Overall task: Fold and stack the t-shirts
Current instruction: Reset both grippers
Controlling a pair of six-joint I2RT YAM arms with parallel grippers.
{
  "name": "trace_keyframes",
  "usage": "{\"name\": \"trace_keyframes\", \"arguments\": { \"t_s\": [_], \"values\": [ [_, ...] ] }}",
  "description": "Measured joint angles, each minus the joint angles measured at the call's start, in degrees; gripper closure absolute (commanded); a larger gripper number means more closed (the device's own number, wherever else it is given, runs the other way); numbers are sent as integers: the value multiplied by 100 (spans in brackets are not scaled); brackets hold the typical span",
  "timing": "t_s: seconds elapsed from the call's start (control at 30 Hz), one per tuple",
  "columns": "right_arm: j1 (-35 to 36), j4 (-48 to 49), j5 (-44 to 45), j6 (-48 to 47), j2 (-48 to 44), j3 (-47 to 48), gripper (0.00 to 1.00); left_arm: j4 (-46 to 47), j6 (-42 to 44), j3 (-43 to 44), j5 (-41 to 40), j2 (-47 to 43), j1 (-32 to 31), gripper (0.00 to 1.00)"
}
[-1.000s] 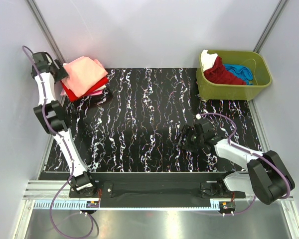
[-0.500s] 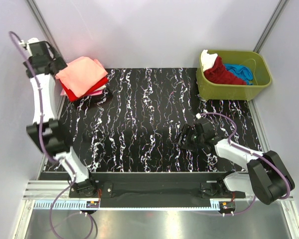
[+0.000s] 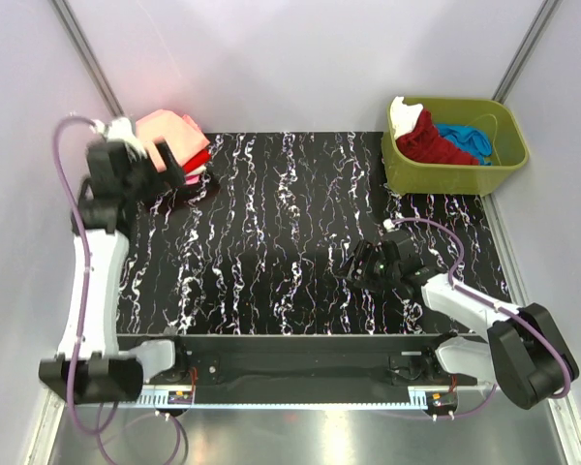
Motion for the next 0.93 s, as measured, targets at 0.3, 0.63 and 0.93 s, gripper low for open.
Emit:
{"name": "trace_keyframes", "arguments": {
  "t_s": [0.3,0.63,0.93],
  "values": [
    [-4,-17,0,0,15,0,23,-179,212,-3359,1362,-2192,-293,1],
    [-4,-48,-2,0,87,2,23,129,203,-3571,1681,-2516,-420,1],
    [-4,-157,0,0,85,2,22,179,197,-3598,1766,-2435,-420,1]
  ]
}}
